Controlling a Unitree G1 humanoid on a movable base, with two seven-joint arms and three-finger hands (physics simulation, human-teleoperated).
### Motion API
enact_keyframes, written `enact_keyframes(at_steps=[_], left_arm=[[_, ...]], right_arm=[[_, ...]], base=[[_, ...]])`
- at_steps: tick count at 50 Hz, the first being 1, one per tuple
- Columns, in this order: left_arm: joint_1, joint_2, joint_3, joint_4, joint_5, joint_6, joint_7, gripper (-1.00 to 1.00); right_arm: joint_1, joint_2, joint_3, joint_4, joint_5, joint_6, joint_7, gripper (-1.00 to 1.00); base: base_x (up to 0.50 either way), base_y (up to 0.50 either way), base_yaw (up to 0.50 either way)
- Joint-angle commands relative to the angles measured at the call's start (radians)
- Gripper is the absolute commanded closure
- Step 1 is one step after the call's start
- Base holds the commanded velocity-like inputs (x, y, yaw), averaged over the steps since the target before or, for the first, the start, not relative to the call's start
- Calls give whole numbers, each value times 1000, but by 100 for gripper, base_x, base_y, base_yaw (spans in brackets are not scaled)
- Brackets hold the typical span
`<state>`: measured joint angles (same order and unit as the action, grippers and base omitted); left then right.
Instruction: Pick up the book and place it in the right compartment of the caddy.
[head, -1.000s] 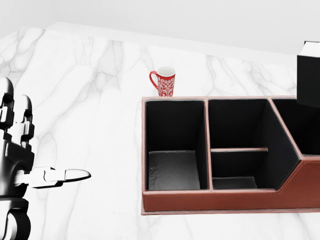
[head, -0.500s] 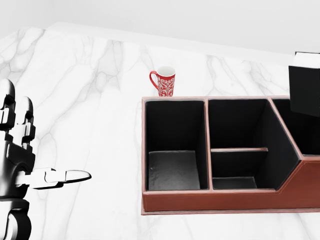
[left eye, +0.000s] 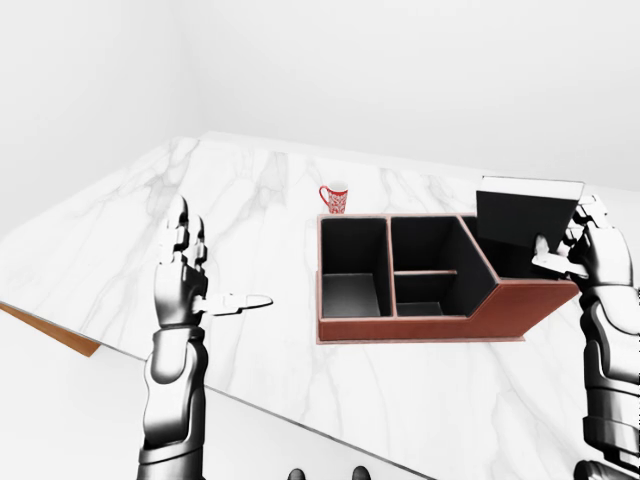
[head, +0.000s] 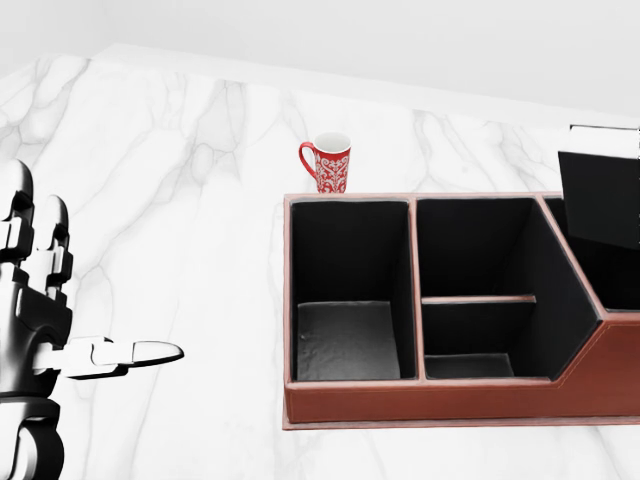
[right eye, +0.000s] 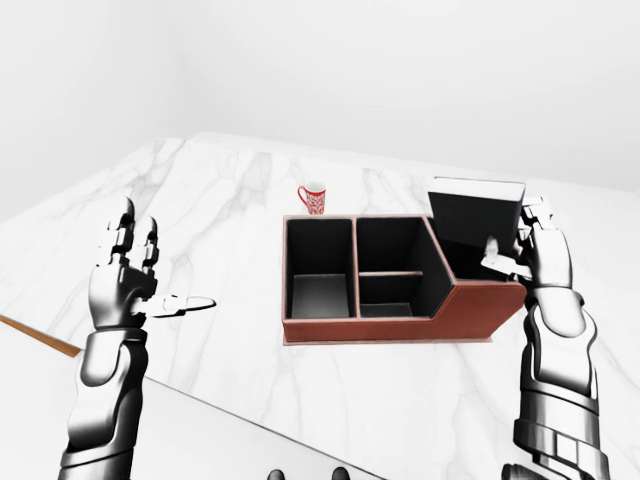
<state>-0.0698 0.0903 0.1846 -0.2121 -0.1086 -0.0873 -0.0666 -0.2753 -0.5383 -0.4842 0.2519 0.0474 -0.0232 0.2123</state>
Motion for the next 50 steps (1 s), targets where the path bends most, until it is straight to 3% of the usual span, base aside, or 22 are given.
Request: enact_keyframes(at_steps=[1, 5, 29, 50], left_arm=[[-1, 0, 0, 10, 0, 0, -2, -100], [2, 0, -2, 5, 0, 0, -2, -100], [4, -2, -3, 4, 1, 0, -4, -100], [2, -2, -6, 8, 4, 0, -5, -100]], right_arm=[[-24, -4, 11, 66, 55, -53, -24, 100], [-29, -6, 15, 82, 52, -63, -28, 100], [-23, -7, 13, 66, 56, -51, -25, 100], [-79, -42, 34, 183, 56, -64, -48, 100]], base=[[0, 0, 0], [0, 0, 0], [0, 0, 0], [0, 0, 0]])
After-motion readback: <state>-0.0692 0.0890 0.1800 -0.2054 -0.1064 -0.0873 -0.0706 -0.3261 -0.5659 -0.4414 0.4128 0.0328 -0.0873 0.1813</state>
